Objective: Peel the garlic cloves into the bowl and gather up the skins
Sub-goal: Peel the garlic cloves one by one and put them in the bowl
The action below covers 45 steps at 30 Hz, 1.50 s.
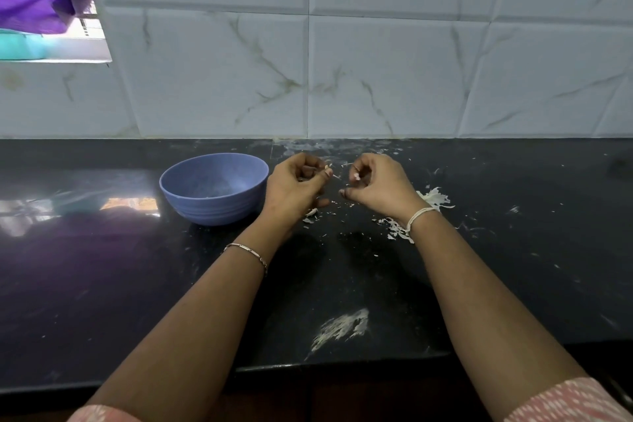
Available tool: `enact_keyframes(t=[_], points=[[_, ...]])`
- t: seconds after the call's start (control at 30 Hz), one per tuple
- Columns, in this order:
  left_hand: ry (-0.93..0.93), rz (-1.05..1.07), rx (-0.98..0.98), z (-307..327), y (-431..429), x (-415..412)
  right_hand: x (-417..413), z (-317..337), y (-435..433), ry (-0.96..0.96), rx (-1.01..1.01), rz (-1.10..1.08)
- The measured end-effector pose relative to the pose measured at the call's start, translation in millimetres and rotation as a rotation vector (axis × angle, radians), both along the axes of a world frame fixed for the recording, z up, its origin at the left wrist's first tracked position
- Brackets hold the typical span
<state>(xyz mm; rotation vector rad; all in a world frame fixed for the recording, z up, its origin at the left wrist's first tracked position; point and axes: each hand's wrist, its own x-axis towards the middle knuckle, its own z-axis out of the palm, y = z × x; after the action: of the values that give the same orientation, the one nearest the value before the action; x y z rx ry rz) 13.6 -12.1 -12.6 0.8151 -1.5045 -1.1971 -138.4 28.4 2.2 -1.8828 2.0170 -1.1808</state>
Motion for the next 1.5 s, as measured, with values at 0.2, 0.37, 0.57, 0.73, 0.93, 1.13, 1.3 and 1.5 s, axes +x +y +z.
enact_keyframes(t=[0.2,0.37,0.57,0.73,0.93,1.13,1.3,1.5], points=[[0.065,0.001,0.043,3.3,1.3,2.4,8.1,-1.5,-3.0,-0.169,-0.03,0.119],[0.013,0.052,-0.042,1.8,0.8,2.3,10.6,0.8,2.2,-0.21,-0.046,0.113],[-0.039,0.038,-0.063,3.0,4.7,1.1,9.8,-0.2,0.7,-0.017,-0.153,-0.016],[0.072,-0.047,0.062,5.0,8.3,0.9,13.8,2.8,4.9,0.182,-0.218,-0.062],[0.073,-0.122,0.114,0.6,5.5,1.8,14.4,4.9,7.2,0.275,-0.224,-0.064],[0.062,-0.142,0.14,-4.7,3.0,1.1,8.6,2.7,6.2,0.155,-0.175,-0.01],[0.057,-0.16,0.174,-4.4,0.6,2.6,5.5,-0.3,3.0,0.043,-0.149,0.04],[0.127,-0.234,0.276,-0.6,-0.7,6.1,3.6,-4.1,0.5,-0.301,-0.084,0.132]])
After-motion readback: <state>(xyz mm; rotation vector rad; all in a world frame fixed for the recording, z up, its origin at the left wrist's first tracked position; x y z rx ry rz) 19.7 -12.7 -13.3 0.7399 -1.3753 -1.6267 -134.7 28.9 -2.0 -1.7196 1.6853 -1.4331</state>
